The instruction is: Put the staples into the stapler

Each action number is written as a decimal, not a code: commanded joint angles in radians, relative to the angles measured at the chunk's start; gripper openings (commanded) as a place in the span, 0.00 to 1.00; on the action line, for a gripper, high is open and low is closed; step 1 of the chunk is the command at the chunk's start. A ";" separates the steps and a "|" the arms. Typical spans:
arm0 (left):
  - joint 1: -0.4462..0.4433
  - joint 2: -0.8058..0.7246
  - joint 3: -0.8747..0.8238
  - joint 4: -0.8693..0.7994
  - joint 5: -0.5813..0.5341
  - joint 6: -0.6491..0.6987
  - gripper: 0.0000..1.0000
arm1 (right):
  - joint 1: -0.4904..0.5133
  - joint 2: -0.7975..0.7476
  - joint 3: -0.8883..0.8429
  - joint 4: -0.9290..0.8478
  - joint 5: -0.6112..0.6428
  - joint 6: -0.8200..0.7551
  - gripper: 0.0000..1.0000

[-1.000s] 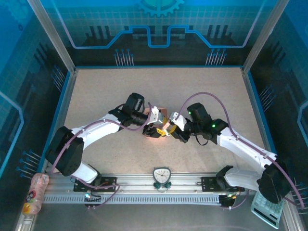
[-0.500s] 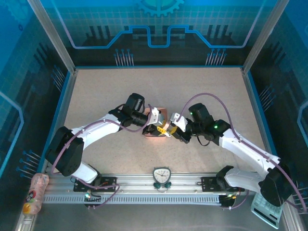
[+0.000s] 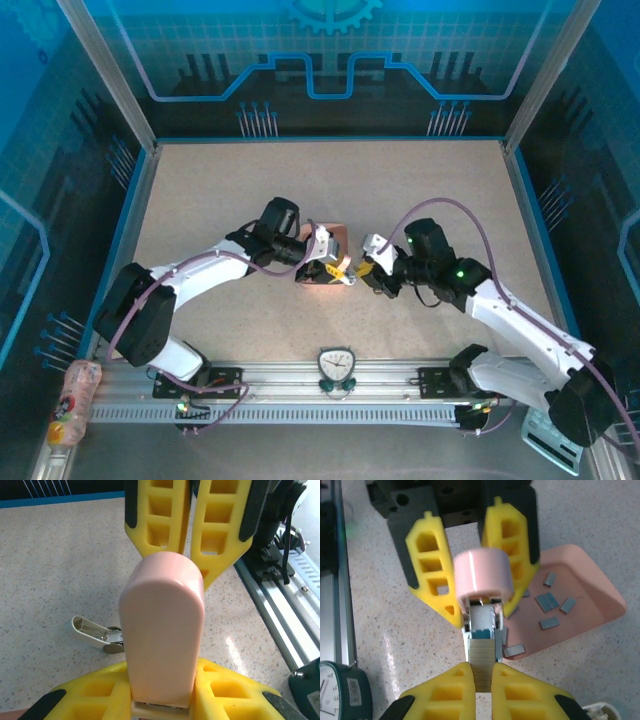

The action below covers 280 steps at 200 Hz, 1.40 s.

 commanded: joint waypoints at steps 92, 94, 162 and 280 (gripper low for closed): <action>0.008 -0.025 -0.124 0.393 0.117 -0.249 0.28 | -0.299 0.133 -0.028 -0.322 0.282 0.733 0.14; 0.008 -0.024 -0.123 0.398 0.118 -0.252 0.28 | -0.301 0.143 -0.027 -0.325 0.283 0.737 0.14; 0.009 -0.025 -0.121 0.362 0.122 -0.220 0.29 | -0.307 0.469 0.122 -0.457 0.342 0.746 0.17; 0.008 -0.024 -0.110 0.314 0.117 -0.182 0.29 | -0.305 0.604 0.237 -0.550 0.374 0.704 0.30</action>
